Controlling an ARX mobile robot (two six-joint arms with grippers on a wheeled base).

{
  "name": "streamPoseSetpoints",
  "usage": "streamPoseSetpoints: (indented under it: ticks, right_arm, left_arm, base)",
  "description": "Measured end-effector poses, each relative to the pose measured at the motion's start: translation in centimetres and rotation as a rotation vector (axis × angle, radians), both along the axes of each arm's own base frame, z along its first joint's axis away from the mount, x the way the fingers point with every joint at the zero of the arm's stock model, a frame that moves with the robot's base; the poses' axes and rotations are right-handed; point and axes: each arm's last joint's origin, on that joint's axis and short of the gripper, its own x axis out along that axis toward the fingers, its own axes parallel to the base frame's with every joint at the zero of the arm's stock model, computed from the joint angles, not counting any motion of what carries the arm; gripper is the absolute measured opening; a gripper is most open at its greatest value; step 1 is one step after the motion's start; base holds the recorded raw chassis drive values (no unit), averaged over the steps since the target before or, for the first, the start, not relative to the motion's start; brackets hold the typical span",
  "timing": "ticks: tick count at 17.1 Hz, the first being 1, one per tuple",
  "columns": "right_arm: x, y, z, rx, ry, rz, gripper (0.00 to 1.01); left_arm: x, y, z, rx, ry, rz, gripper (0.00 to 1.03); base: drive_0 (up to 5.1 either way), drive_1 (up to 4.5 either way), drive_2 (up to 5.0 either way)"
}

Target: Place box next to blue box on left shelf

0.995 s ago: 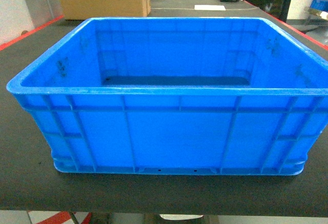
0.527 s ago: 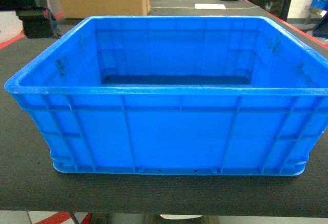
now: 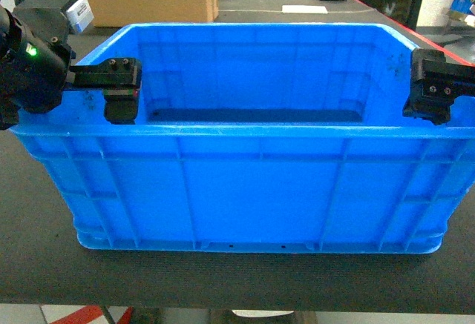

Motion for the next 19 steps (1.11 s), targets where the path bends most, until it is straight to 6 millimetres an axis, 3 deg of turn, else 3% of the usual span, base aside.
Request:
streamPoseSetpoints:
  ticks: [4, 8, 9, 13, 17, 19]
  right_arm:
    - [0.2, 0.7, 0.8, -0.035, -0.011, 0.025, 0.61]
    - [0.4, 1.1, 1.1, -0.067, -0.008, 0.027, 0.16]
    - [0.4, 1.1, 1.1, -0.061, -0.010, 0.034, 0.11]
    - [-0.4, 1.1, 2.0, -0.042, -0.074, 0.043, 0.10]
    - [-3.3, 1.0, 8.4, -0.025, -0.346, 0.026, 0.10]
    - [-4.6, 1.0, 10.0, -0.027, -0.459, 0.023, 0.10]
  left_arm:
    - [0.2, 0.3, 0.4, -0.021, 0.020, 0.030, 0.62]
    - [0.4, 0.7, 0.4, 0.008, 0.004, 0.058, 0.16]
    - [0.5, 0.8, 0.5, -0.008, -0.010, 0.054, 0.10]
    - [-0.7, 0.6, 1.4, -0.008, -0.112, 0.030, 0.08]
    - [-3.1, 0.4, 7.9, -0.045, -0.386, 0.026, 0.07]
    - [-4.4, 0.6, 9.5, -0.063, -0.482, 0.028, 0.07]
  base:
    - [0.0, 0.00, 0.0]
    - [0.0, 0.00, 0.0]
    - [0.0, 0.00, 0.0]
    - [0.0, 0.00, 0.0]
    - [0.0, 0.00, 0.0]
    - [0.0, 0.00, 0.0]
